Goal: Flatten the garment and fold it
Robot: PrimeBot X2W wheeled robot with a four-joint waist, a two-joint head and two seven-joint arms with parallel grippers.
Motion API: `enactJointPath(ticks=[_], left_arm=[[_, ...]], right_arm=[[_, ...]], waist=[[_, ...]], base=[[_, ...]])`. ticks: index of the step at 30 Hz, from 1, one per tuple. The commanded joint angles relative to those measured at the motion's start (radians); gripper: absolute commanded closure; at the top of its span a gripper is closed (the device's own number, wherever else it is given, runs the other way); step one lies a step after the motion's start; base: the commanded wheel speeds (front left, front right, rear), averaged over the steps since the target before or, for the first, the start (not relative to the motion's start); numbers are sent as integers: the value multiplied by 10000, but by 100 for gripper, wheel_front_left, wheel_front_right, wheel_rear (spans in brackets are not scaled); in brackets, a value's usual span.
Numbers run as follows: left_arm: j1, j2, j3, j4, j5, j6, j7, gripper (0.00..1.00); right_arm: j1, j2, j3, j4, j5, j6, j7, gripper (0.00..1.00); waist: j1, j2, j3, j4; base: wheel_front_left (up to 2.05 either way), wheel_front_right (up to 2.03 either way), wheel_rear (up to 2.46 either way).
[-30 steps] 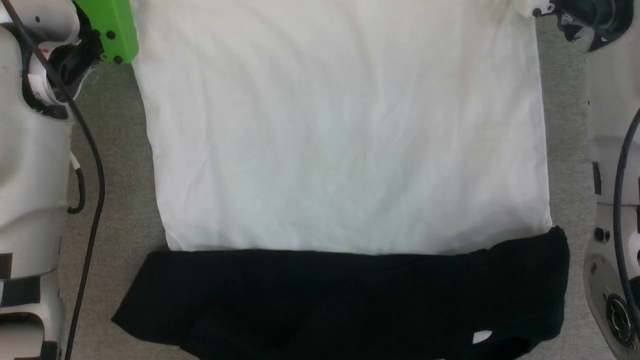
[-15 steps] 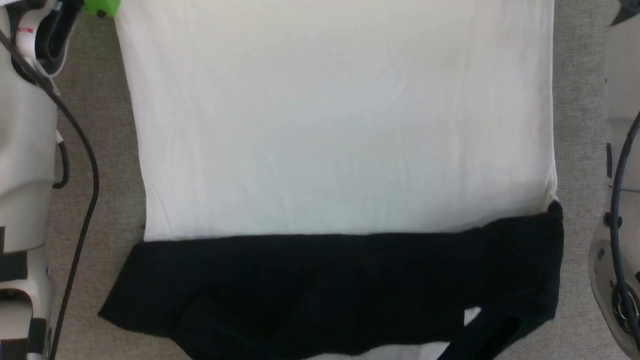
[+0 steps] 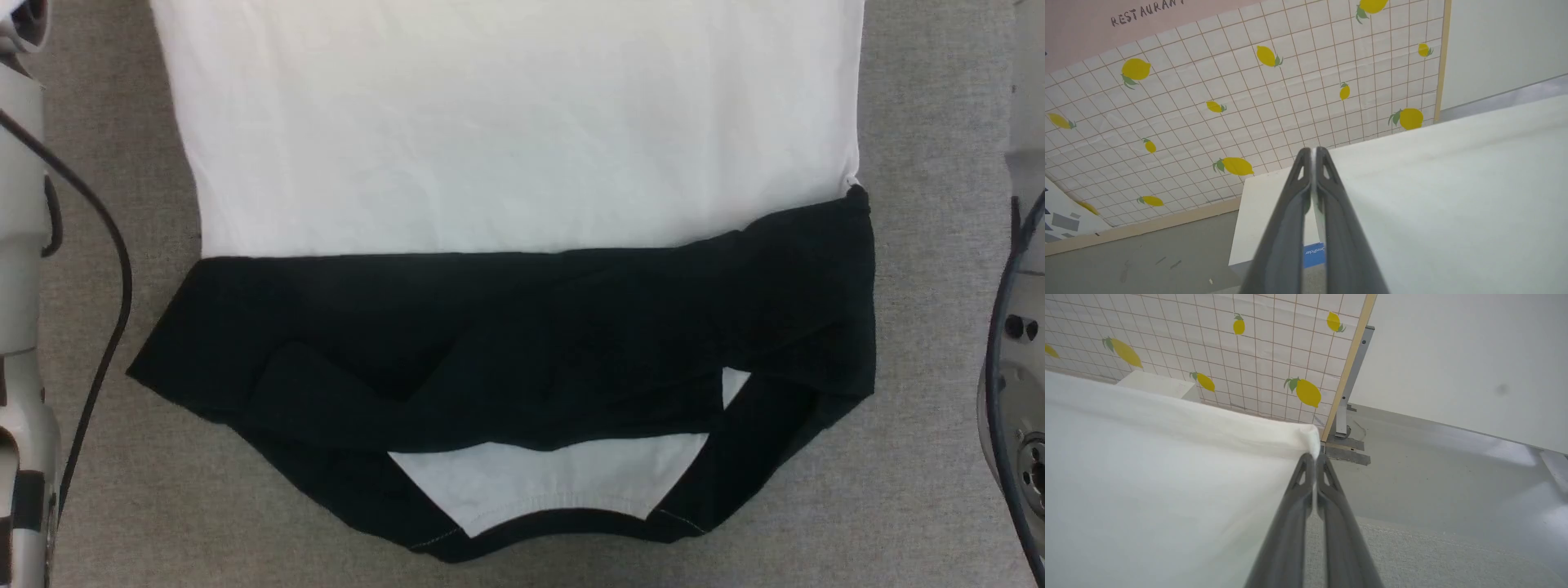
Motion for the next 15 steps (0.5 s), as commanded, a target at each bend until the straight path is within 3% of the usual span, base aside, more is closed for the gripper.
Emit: enactJointPath(ticks=[1,7,15], left_arm=[[-5,33,-66,124,-22,-125,-126,100],[1171,109,-287,249,-489,-659,-242,100],[4292,444,-297,-1605,-1994,-1020,375,100]], right_arm=[[-13,-25,98,85,217,-19,-213,100],[1048,-441,1183,-360,1720,-19,-922,100],[4574,-1564,2408,-3091,3933,-19,-736,100]], waist=[[0,0,-168,36],[0,0,-978,163],[0,0,-2444,383]], base=[[0,0,0],[0,0,0],[0,0,0]])
